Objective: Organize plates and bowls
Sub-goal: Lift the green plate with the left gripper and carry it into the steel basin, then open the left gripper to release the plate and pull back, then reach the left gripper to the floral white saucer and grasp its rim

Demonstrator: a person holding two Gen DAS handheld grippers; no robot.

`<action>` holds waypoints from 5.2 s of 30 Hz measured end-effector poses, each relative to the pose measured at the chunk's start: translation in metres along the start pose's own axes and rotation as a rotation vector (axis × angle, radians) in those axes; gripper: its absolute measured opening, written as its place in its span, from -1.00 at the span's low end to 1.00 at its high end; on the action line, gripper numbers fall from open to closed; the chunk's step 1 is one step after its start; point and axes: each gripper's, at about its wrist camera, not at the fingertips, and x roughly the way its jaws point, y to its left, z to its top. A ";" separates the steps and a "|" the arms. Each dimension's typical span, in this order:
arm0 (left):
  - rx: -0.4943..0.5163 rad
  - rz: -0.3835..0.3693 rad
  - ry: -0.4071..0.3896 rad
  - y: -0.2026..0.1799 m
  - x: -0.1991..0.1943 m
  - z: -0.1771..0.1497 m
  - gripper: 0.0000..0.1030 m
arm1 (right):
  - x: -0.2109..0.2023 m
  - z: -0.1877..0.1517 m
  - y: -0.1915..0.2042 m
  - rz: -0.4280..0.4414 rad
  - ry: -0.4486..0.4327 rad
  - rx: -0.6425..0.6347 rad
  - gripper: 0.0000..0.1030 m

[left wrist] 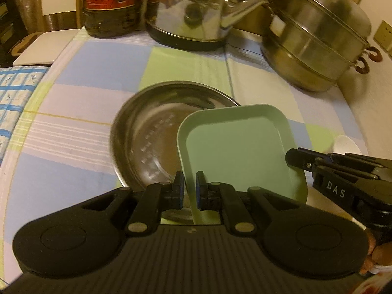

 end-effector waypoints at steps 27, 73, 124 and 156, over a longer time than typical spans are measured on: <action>-0.016 0.059 0.088 0.038 0.064 0.026 -0.84 | 0.087 0.022 0.015 0.004 0.105 0.016 -0.88; 0.133 0.032 -0.064 -0.056 -0.093 -0.091 -0.26 | -0.119 -0.064 -0.025 0.204 -0.126 0.220 0.26; 0.255 -0.021 0.054 -0.136 -0.101 -0.217 -0.27 | -0.192 -0.226 -0.086 0.004 0.071 0.206 0.22; 0.188 -0.139 0.129 -0.142 -0.036 -0.192 -0.83 | -0.127 -0.204 -0.084 0.009 0.069 0.187 -0.90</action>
